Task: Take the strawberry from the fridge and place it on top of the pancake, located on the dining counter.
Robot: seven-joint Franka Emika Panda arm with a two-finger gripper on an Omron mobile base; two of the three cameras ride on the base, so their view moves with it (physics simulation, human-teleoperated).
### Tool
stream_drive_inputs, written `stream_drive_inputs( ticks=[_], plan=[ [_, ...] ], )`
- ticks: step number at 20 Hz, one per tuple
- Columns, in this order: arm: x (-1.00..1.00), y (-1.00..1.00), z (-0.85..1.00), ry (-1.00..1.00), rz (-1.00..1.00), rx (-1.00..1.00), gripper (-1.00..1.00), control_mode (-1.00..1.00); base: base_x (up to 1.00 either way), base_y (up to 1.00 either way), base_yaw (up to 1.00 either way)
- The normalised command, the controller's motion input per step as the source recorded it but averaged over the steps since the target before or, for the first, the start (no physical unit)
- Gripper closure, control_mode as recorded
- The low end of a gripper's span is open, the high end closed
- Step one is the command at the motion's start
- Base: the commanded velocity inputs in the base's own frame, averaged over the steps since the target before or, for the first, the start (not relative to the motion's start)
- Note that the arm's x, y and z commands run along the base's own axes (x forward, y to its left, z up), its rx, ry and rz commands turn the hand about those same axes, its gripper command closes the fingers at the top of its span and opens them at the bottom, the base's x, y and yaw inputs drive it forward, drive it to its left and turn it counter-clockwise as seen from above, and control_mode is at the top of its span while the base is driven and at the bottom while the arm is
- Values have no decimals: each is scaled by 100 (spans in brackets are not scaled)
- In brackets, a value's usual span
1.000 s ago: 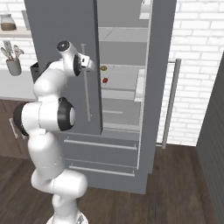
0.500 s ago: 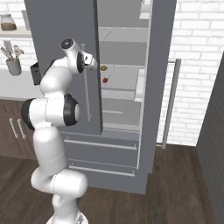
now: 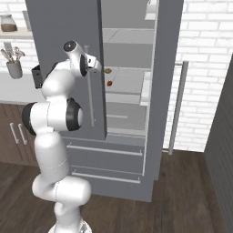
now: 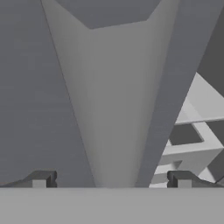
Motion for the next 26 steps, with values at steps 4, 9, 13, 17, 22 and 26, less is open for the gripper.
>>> stream_drive_inputs(
  ticks=[4, 9, 13, 17, 22, 26],
  plan=[
    [11, -14, -22, -10, 0, -1, -100, -100, 0, 0, 0],
    [7, 0, -5, -13, 0, -3, -100, -100, 0, 0, 0],
    [8, -1, 0, -4, 0, 0, -100, -100, 0, 0, 0],
    [0, 0, 0, 0, 0, 0, 100, -100, 0, 0, 0],
    [0, 0, 0, 1, 0, 0, 100, -100, 0, 0, 0],
    [-30, 4, 0, -1, -5, 0, 100, -100, 0, 0, 0]
  ],
)
